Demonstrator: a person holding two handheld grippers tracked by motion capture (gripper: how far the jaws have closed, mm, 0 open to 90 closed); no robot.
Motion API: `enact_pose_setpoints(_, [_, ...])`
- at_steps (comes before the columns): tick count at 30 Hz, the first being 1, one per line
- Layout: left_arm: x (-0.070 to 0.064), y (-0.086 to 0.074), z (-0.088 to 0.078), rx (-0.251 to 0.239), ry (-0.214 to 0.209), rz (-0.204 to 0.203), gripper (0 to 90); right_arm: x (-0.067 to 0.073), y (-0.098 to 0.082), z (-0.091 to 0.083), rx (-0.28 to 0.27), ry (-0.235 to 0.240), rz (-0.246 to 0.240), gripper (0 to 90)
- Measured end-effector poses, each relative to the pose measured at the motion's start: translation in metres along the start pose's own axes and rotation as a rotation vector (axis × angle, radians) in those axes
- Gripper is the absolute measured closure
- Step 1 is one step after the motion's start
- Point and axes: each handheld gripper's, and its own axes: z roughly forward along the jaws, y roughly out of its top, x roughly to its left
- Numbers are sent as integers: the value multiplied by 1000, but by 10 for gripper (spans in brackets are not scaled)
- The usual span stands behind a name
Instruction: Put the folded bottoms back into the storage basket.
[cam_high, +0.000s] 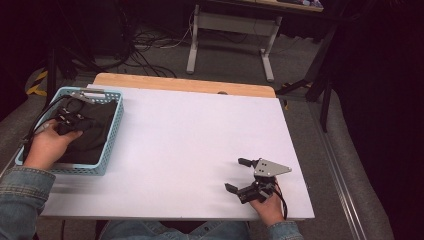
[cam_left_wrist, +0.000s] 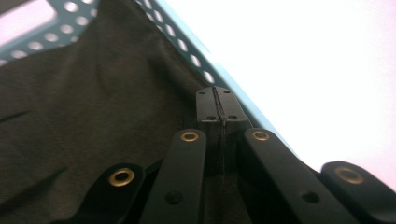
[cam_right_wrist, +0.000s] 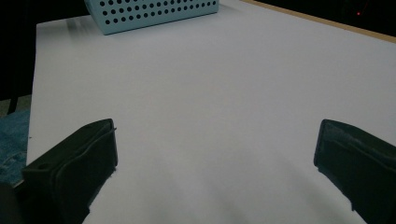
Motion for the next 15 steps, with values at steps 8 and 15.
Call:
enact_pose_setpoints(8, [-6, -7, 8, 55, -38, 18, 896, 0, 0, 0, 0, 0, -1, 4])
enact_pose_setpoints(15, [-6, -9, 18, 92, -47, 29, 896, 0, 0, 0, 1, 0, -2, 4])
